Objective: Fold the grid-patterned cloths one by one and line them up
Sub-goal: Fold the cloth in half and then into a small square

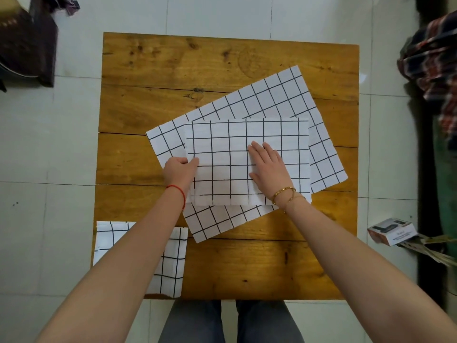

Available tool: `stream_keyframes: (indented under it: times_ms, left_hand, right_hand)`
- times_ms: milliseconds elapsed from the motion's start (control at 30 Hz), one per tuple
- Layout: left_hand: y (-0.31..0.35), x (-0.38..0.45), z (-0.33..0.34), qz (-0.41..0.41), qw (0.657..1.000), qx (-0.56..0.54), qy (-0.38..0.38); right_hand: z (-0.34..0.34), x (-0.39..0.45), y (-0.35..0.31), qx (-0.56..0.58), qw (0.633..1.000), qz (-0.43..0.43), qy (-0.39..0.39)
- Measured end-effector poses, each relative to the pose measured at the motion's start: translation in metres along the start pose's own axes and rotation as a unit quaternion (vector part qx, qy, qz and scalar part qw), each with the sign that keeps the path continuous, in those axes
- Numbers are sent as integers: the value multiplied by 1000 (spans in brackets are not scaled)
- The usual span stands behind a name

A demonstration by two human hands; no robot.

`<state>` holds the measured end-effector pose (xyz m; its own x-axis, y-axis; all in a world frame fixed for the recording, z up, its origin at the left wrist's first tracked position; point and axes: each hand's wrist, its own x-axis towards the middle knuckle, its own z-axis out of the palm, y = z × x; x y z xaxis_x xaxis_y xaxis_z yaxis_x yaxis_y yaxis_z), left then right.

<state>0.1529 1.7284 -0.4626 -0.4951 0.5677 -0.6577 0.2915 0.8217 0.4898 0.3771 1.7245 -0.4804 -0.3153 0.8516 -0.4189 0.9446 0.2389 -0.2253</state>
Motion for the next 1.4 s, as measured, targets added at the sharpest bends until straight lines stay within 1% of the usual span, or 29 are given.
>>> stream_keyframes:
  times_ms: [133,300,400,500,600,700,767,833,900,1033,1133,1167,1233,1267,1333,1367,1400]
  left_hand:
    - [0,2,-4,-21,999,-31,-30]
    - [3,-1,-14,4,999,-23,-41]
    - [4,-1,-23,29,993,-71,-87]
    - [11,-15,-41,81,984,-89,-128]
    - [14,-23,-58,136,975,-86,-151]
    - [19,-32,-71,170,967,-86,-169]
    - [20,-38,-74,211,960,-65,-175]
    - [25,-45,-72,245,952,-38,-182]
    - [29,-50,-65,258,948,-21,-187]
    - [37,-63,-37,312,932,28,-181]
    - [39,-70,-10,335,925,38,-176]
    - [38,-71,-2,334,924,37,-180]
    - [37,-72,14,322,926,26,-196]
    - [35,-73,22,314,926,20,-207]
    - [32,-75,35,303,924,11,-233]
    - [30,-75,41,301,922,12,-244]
    - [27,-75,45,301,920,18,-250]
  right_hand:
    - [-1,0,0,4,1000,-2,1]
    - [0,-2,-4,-1,1000,-1,9]
    - [0,-3,-9,-5,1000,-4,8]
    - [0,-2,-19,-7,1000,-11,13]
    - [2,0,-33,-5,1000,-22,7]
    - [6,4,-48,-3,999,-31,6]
    - [10,6,-58,-4,999,-35,6]
    - [13,8,-66,-6,999,-39,5]
    - [15,9,-71,-5,999,-41,11]
    - [16,9,-68,18,999,-35,23]
    - [10,3,-55,47,996,-22,75]
    - [7,-1,-49,86,991,-2,107]
    - [0,-11,-35,200,964,68,161]
    - [-5,-15,-28,259,944,111,171]
    - [-14,-18,-18,379,891,184,167]
    - [-15,-18,-12,412,871,212,166]
    - [-16,-18,-8,426,859,233,162]
